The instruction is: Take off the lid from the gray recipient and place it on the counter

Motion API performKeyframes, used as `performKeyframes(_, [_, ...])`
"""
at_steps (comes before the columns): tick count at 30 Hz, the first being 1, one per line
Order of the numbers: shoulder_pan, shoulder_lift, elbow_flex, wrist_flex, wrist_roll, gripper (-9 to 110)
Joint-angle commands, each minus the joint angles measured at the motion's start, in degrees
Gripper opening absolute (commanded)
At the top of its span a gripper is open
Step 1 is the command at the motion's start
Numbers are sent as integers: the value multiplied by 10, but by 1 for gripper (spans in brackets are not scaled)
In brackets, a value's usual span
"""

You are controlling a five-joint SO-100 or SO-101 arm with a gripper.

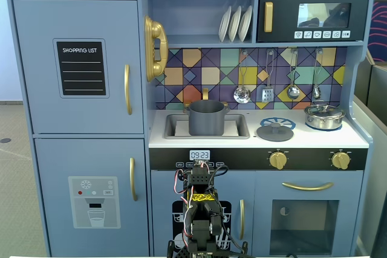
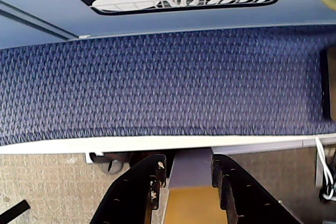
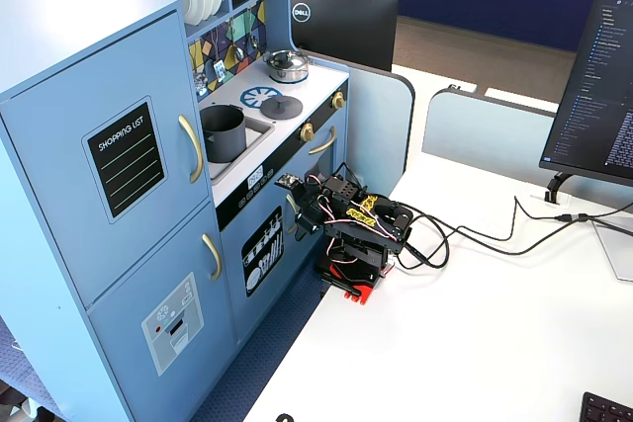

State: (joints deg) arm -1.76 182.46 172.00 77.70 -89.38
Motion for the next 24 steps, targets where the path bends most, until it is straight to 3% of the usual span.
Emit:
performKeyframes(1, [18,-4,-1,100,22,2])
performKeyframes(24, [32,-4,-1,100,28,3])
